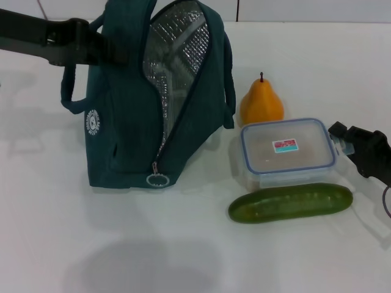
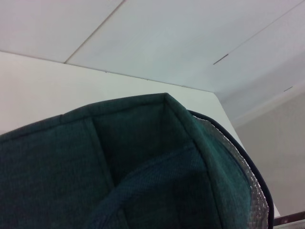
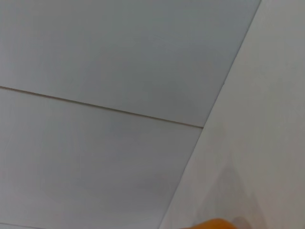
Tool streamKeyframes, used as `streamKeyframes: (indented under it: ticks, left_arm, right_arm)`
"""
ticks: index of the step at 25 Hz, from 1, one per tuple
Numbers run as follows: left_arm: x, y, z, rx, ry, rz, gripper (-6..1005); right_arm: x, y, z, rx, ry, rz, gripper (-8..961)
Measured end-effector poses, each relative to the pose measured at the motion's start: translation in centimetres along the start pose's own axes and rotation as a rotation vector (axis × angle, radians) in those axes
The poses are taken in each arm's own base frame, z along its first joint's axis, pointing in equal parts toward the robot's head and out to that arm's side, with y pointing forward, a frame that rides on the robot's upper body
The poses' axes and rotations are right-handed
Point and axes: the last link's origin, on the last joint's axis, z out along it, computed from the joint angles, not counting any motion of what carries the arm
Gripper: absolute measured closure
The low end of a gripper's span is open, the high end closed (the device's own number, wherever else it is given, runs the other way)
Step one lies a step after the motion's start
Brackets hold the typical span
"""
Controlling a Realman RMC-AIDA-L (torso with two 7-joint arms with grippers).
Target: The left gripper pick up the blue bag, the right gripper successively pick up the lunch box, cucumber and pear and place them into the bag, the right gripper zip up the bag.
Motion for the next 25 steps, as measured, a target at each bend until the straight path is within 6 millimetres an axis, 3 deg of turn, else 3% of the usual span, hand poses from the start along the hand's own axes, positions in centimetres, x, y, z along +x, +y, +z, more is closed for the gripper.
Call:
streamKeyframes:
  ticks: [4,25]
  left_arm:
    - [0.0,0.0,0.0,-0.001,0.000,0.000,950]
    - [-0.3,0.5,1.1,-0.010,-0.042,0.009,949]
  right_arm:
    - [0.0,0.2,0.0,-0.012,-0.003,-0.021,865]
    - [-2.3,4.3,-2.9,-0.343,-0.190,-0.032,849]
